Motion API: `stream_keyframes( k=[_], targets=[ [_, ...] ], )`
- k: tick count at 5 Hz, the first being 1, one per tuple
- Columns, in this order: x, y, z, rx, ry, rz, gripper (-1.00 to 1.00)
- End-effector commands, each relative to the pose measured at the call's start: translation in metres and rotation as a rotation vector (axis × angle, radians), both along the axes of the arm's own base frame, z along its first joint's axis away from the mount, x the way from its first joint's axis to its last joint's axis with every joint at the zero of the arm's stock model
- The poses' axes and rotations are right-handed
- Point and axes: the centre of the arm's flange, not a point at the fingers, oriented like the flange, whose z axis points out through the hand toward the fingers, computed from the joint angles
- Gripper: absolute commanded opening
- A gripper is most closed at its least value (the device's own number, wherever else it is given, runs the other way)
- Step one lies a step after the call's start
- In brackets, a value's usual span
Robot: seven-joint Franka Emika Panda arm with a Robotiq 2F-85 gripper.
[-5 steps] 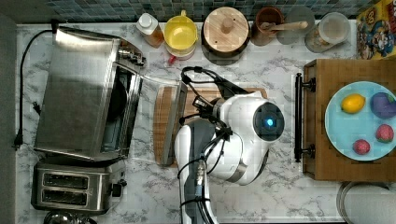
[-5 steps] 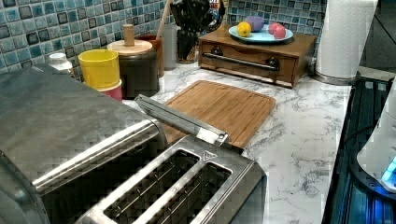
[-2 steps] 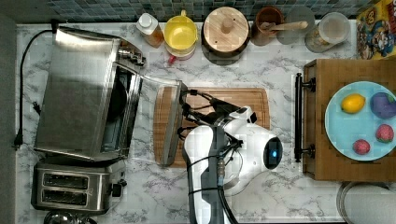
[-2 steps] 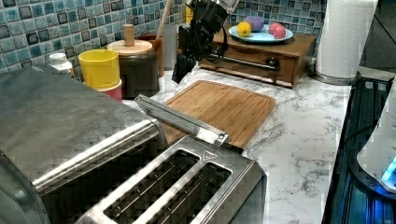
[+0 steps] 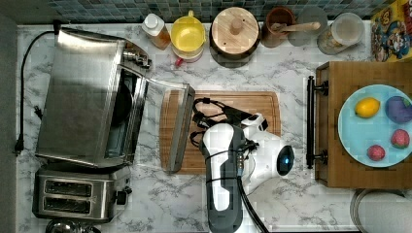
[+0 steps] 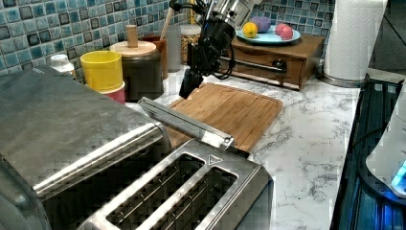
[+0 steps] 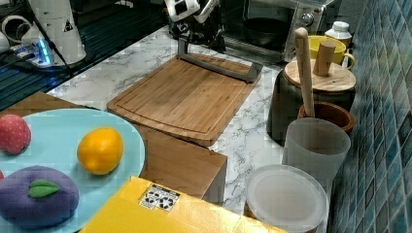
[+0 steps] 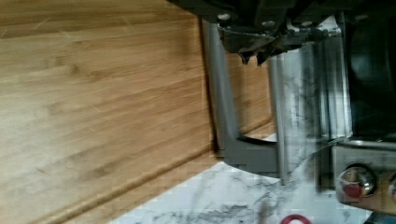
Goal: Close the oven.
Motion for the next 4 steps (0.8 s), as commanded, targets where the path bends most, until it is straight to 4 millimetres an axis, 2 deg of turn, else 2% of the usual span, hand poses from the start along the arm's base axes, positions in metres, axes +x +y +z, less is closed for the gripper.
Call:
stream_keyframes(
  k=[1, 2, 3, 4],
  targets=[
    [0.015, 0.04, -0.016, 0.031, -0.025, 0.177, -1.0],
    [0.017, 0.047, -0.027, 0.043, -0.012, 0.19, -1.0],
    [0.017, 0.051, -0.022, 0.078, -0.034, 0.162, -1.0],
    [0.019, 0.046, -0.001, 0.108, -0.059, 0.123, -1.0]
  ],
)
